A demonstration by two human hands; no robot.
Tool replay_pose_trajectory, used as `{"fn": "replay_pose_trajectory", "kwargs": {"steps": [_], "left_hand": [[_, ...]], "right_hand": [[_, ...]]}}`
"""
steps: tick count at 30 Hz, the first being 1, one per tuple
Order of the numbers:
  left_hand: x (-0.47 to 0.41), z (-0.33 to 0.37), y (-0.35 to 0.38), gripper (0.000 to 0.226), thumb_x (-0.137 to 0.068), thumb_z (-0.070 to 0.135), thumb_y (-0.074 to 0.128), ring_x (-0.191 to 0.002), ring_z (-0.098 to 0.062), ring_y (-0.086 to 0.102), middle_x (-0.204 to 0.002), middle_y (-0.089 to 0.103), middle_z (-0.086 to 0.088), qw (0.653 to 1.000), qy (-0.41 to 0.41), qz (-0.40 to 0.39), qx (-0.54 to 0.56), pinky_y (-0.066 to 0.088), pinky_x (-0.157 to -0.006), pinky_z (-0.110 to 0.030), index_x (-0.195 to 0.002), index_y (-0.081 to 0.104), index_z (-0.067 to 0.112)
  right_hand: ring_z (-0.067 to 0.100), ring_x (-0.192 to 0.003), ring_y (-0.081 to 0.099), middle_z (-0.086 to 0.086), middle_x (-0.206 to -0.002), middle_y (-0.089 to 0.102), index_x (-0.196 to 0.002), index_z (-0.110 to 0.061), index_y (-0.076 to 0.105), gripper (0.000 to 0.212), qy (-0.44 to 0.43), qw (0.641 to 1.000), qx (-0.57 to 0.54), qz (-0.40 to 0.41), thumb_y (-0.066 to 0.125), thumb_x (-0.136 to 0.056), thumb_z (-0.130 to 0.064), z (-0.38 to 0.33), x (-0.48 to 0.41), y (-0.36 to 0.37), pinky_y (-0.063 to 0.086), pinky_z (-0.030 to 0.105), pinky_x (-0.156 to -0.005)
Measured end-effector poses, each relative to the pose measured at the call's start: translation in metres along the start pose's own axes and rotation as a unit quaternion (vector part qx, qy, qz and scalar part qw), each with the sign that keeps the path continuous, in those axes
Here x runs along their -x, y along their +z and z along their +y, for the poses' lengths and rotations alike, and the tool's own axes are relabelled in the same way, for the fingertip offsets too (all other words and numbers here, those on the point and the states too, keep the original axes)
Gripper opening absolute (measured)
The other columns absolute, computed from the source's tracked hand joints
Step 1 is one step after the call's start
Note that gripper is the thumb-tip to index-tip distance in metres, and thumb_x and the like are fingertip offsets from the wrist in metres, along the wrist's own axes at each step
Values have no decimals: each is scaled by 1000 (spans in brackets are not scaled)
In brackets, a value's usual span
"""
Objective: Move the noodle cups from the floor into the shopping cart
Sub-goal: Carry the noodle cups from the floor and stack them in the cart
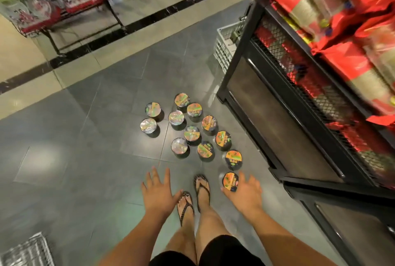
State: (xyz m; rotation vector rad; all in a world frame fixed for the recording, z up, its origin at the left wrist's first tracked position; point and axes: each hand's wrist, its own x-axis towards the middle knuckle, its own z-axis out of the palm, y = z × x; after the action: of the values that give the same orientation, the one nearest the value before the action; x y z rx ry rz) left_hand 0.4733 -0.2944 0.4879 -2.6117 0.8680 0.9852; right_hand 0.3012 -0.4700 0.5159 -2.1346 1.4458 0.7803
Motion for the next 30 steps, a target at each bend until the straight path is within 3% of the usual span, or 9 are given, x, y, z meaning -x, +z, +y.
{"fn": "replay_pose_trajectory", "kwargs": {"steps": [7,13,20,24,28,30], "left_hand": [[-101,0,40,86,-89,73,33,-148,-38,0,-160,-7,-19,998,-52,-12,31,12,-118,-50,-154,-2,29],[-257,0,137,87,-86,76,32,-147,-39,1,-160,-5,-20,998,-56,10,27,15,-117,-52,-155,1,31],[-418,18,251,92,-85,76,37,-147,-39,-1,-160,-10,-19,996,-42,56,49,12,-117,-51,-153,-6,33],[-475,24,310,103,-76,81,46,-147,-40,-1,-160,-12,-19,991,-24,99,83,13,-116,-53,-153,-8,37],[-503,29,345,114,-68,86,49,-146,-40,-9,-158,-23,-15,991,-6,99,88,8,-116,-55,-150,-14,40],[-508,32,352,116,-66,81,59,-145,-43,4,-159,-12,-18,987,-6,117,107,16,-114,-57,-153,-4,37]], "right_hand": [[28,-132,35,11,-142,37,-147,-21,27,85,-21,997,59,-49,52,-81,-70,-16,-113,49,31,35,-106],[36,-143,18,18,-156,18,-154,-22,12,94,-57,994,85,-49,47,-83,-72,-41,-273,141,21,44,-115],[36,-140,22,17,-155,18,-153,-26,12,103,-120,986,119,-1,51,-74,-79,-47,-429,260,26,44,-110],[38,-145,9,21,-158,5,-154,-27,-1,113,-136,982,131,8,48,-69,-84,-42,-476,323,17,47,-115],[39,-146,-1,23,-158,-8,-150,-25,-20,107,-139,982,119,37,43,-79,-75,-32,-495,366,11,48,-117],[40,-146,-4,22,-158,-11,-151,-26,-17,108,-136,984,105,53,50,-80,-72,-30,-499,376,8,47,-117]]}}
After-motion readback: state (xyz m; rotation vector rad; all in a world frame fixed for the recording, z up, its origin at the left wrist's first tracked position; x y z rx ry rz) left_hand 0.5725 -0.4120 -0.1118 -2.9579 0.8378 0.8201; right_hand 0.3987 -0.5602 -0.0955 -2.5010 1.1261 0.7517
